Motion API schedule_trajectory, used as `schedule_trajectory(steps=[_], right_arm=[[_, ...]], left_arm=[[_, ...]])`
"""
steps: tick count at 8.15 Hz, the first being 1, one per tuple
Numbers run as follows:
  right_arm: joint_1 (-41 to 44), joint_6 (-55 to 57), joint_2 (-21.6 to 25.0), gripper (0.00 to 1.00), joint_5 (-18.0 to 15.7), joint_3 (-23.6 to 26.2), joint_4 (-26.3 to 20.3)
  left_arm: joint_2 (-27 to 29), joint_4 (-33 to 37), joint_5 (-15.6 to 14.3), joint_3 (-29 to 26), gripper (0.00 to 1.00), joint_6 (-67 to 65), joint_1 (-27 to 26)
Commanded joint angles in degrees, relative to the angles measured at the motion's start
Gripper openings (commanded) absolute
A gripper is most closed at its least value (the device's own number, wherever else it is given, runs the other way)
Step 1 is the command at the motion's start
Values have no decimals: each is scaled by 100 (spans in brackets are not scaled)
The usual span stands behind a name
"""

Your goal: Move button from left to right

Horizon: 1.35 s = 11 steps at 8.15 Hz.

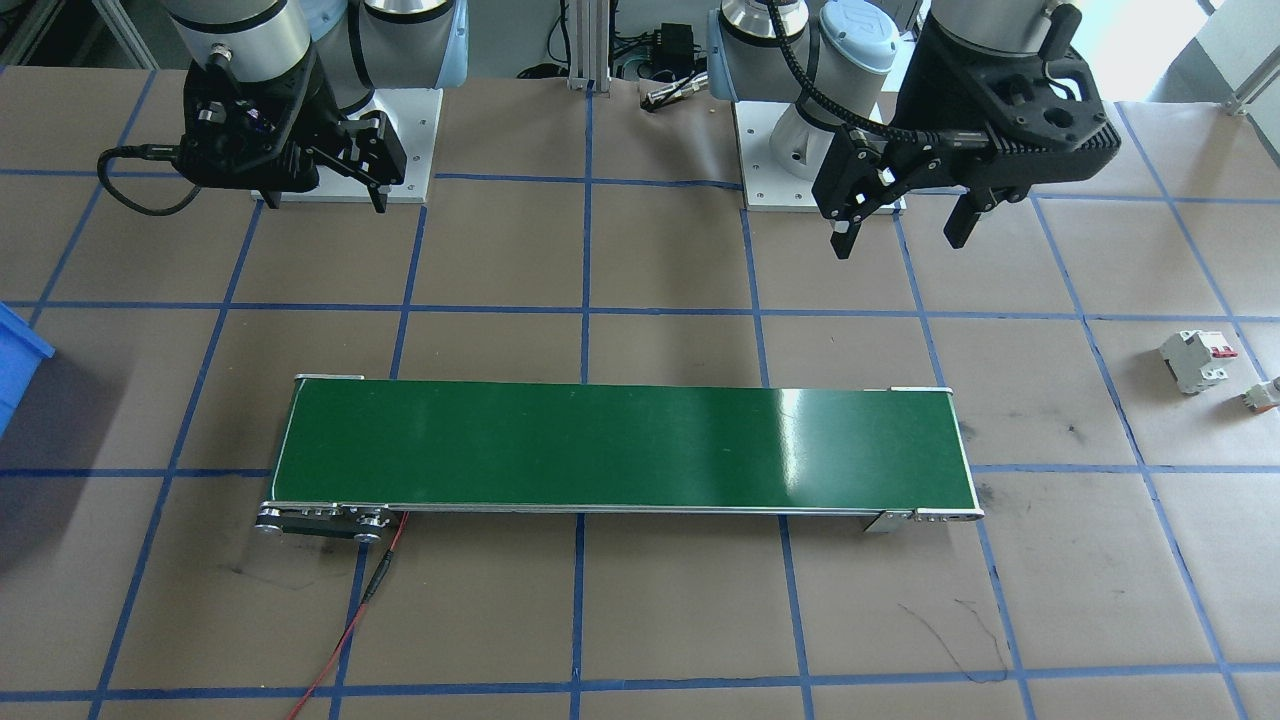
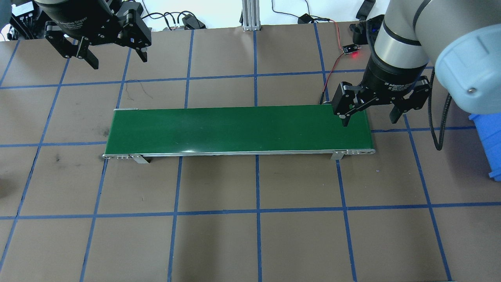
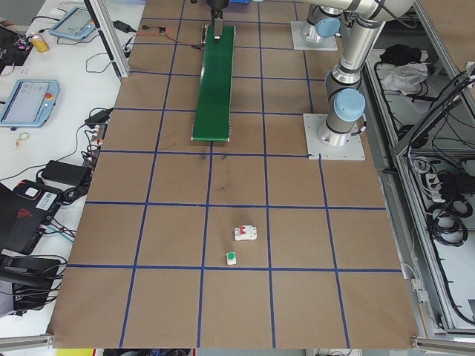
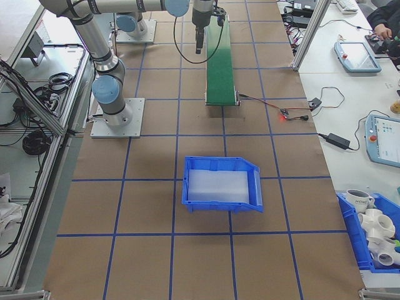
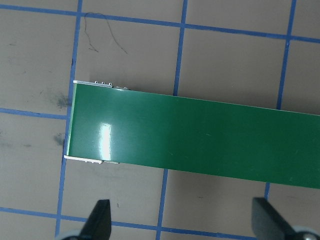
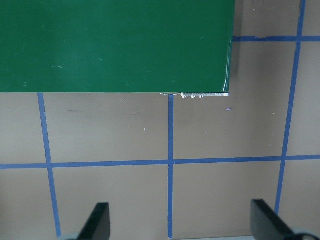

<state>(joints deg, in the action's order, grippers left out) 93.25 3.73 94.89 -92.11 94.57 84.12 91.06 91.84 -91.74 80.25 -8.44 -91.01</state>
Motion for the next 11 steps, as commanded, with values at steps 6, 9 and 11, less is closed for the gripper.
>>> schedule_trajectory(steps=[6,9,11], right_arm=[[0,-30,-6,100,-52,0,35],[0,-21,3,100,-53,0,35],[0,-13,-5,100,-17,0,35]], left_arm=[[-124,255,-99,-45,100,1439,573],[78,290,-99,-19,100,2633,2502],[297,326,-117,-62,100,4440,3437]])
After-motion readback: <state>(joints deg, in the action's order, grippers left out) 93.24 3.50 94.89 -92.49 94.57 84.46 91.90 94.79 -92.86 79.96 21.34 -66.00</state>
